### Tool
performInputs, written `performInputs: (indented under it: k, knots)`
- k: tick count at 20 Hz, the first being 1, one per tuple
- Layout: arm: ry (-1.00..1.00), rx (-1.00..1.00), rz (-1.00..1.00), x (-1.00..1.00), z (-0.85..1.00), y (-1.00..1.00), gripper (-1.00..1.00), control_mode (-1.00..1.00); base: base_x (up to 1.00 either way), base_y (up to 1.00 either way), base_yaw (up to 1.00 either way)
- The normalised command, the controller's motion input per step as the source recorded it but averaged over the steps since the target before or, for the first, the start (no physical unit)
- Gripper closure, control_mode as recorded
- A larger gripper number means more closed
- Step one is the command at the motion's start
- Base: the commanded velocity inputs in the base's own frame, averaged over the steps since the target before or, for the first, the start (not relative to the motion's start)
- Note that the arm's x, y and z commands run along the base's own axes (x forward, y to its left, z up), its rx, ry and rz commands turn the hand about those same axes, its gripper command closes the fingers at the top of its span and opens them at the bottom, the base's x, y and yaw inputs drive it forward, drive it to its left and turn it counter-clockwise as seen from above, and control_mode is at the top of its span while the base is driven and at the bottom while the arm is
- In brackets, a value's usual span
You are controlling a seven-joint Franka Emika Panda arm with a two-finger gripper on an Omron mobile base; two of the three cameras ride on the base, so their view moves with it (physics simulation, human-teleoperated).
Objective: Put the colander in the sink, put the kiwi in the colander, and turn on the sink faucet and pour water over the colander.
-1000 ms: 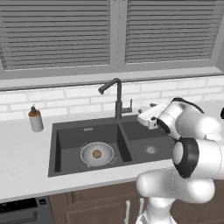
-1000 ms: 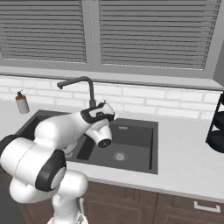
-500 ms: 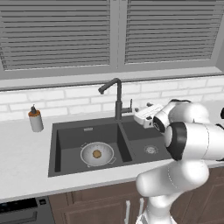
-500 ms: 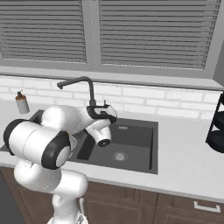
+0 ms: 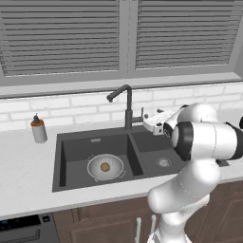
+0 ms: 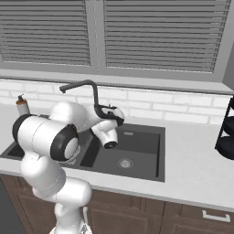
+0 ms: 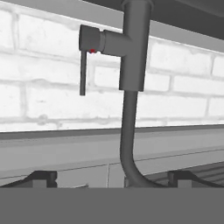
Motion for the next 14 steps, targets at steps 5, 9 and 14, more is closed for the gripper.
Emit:
performInputs:
  k: [5, 9, 14]
  knots:
    - [0.0, 0.0, 0.0, 0.39, -0.26, 0.0, -1.0, -1.0, 0.0, 0.0, 0.0]
    - [0.0, 0.0, 0.0, 0.41, -0.4, 0.0, -1.0, -1.0, 0.0, 0.0, 0.0]
    - [0.0, 0.0, 0.0, 0.35, -0.34, 0.0, -1.0, -1.0, 0.0, 0.0, 0.0]
